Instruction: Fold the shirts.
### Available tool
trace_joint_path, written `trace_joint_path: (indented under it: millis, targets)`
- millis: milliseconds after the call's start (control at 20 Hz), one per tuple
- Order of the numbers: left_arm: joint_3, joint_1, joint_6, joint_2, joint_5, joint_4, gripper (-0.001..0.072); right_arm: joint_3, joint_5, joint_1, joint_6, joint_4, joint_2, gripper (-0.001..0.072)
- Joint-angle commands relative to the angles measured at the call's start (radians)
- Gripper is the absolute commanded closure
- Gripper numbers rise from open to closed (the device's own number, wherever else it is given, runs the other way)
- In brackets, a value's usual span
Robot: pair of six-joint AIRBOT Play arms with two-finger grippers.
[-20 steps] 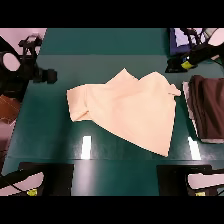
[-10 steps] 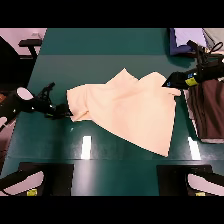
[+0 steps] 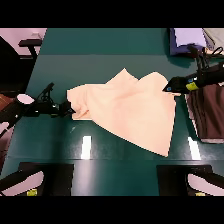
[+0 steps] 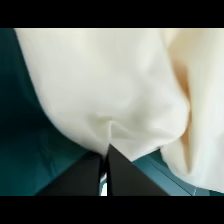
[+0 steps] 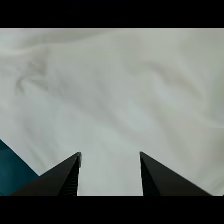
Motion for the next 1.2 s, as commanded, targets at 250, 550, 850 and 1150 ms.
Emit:
trace_joint_path:
  millis: [250, 550, 850, 1150]
  targets:
    - [0.105, 0.001, 0.02, 0.117, -0.092, 0.078, 0.0681, -0.521, 0.069, -0.177, 0.069, -0.11, 0.235, 0.0255]
    - [0.105, 0.001, 0.019, 0.117, -0.105, 0.077, 0.0681, -0.816, 0.126, -0.258, 0.129, -0.098, 0.385, 0.0255]
    - [0.105, 0.0, 0.019, 0.117, -0.106, 0.075, 0.0681, -0.901, 0.1, -0.256, 0.145, -0.034, 0.372, 0.0254]
    - [0.105, 0.001, 0.02, 0.117, -0.107, 0.074, 0.0681, -0.899, -0.051, -0.11, 0.143, 0.014, 0.226, 0.0318]
